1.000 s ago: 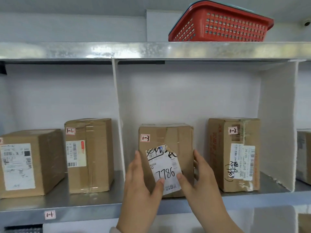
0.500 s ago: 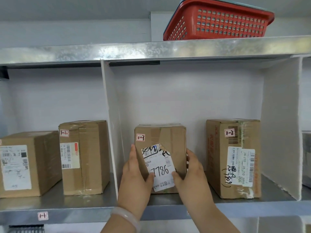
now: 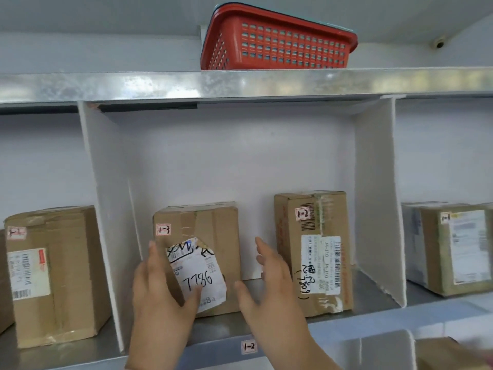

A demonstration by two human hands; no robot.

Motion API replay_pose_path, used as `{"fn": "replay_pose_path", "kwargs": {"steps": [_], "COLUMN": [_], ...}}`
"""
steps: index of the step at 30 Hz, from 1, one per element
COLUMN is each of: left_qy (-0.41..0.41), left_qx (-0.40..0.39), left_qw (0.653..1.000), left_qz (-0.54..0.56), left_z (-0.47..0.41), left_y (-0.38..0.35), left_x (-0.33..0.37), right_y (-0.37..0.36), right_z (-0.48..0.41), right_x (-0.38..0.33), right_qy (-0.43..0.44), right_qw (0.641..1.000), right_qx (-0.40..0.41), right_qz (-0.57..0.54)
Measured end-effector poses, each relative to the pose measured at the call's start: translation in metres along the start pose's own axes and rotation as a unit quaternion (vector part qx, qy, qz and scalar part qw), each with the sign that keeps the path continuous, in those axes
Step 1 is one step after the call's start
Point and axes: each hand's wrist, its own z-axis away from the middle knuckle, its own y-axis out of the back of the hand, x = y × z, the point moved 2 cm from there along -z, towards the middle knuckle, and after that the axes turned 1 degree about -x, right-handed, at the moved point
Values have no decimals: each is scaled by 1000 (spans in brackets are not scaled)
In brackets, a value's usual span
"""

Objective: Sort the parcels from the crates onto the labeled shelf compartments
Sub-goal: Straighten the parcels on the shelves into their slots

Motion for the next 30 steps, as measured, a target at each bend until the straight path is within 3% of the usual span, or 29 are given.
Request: {"fn": "replay_pose_path", "kwargs": {"steps": [5, 9, 12, 16, 19, 30], "left_qy": [-176, -154, -129, -62, -41, 7], "left_qx": [53, -38, -122, -197, -229, -213], "left_qw": [983, 982, 974, 967, 959, 971], "left_qz": [23, 101, 139, 150, 161, 105], "left_z": [23, 34, 38, 37, 34, 20], "left_y": [-13, -41, -70, -103, -116, -124], "left_x": [50, 80, 91, 96, 99, 88], "right_y": [58, 98, 117, 121, 117, 95], "right_z": [15, 18, 11, 0, -7, -27], "right_x": [5, 27, 52, 76, 82, 95], "right_qy": [111, 83, -8, -129, -142, -174], "right_qw": [985, 976, 983, 990, 990, 984], "right_qx": [127, 194, 166, 50, -12, -37], "right_qz": [27, 60, 74, 36, 13, -5]}}
